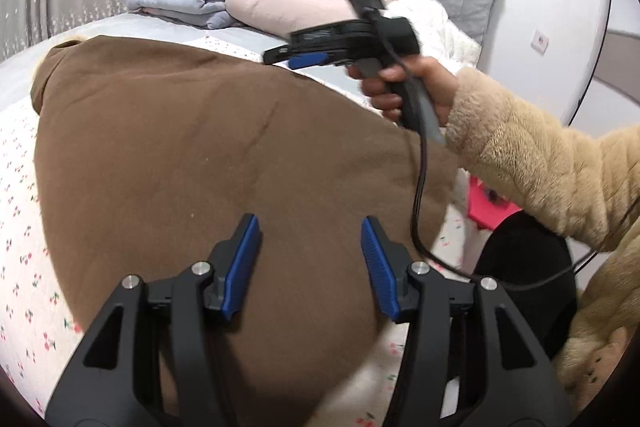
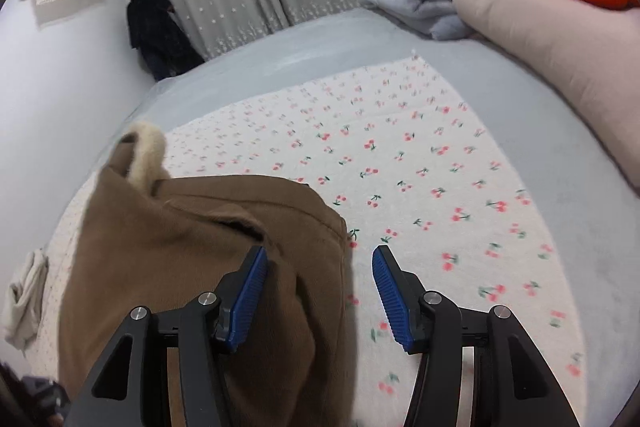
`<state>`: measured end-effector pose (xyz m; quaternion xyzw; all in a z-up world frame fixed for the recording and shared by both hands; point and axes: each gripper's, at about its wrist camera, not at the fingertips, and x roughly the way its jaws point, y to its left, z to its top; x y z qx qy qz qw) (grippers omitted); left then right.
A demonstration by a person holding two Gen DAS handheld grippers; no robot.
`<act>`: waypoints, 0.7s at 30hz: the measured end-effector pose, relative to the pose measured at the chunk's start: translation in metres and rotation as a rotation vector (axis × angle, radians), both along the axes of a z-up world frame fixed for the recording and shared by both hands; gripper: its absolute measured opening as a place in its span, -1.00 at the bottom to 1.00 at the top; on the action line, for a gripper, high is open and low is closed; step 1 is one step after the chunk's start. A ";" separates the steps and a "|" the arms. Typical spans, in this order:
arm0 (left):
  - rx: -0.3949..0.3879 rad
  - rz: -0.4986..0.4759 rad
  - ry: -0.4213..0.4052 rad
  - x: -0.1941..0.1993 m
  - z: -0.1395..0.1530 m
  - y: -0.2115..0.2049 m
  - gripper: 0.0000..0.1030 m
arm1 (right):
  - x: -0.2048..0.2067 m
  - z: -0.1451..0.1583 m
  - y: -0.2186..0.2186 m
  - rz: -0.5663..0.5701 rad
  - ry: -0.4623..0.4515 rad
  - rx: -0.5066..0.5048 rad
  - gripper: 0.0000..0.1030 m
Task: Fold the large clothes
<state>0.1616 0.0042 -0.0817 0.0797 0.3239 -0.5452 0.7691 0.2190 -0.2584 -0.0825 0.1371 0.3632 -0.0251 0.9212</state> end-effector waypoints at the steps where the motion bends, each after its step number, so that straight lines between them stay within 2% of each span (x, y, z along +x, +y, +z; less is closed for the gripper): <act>1: -0.009 0.006 0.007 -0.001 0.003 0.005 0.11 | -0.007 0.007 0.004 0.013 -0.003 -0.008 0.07; 5: -0.019 0.056 -0.008 -0.004 0.011 0.018 0.28 | -0.043 0.035 0.026 0.094 -0.031 -0.031 0.07; 9: -0.021 0.144 0.008 0.001 0.012 0.033 0.33 | -0.085 0.040 0.055 0.166 -0.013 -0.056 0.11; 12: -0.026 0.228 0.048 0.009 0.013 0.041 0.56 | -0.114 0.032 0.062 0.188 0.011 -0.005 0.13; 16: -0.027 0.303 0.108 0.012 0.011 0.051 0.58 | -0.136 0.015 0.072 0.206 0.050 0.021 0.13; 18: -0.007 0.289 0.154 0.011 0.003 0.054 0.58 | -0.135 -0.001 0.069 0.182 0.104 -0.003 0.13; 19: 0.005 0.281 0.151 0.008 0.001 0.054 0.58 | -0.131 -0.014 0.064 0.165 0.156 -0.006 0.22; 20: 0.026 0.276 0.126 0.002 0.000 0.054 0.58 | -0.130 -0.023 0.059 0.142 0.201 0.009 0.28; 21: 0.051 0.279 0.114 -0.002 0.000 0.054 0.58 | -0.129 -0.032 0.048 0.106 0.243 0.084 0.31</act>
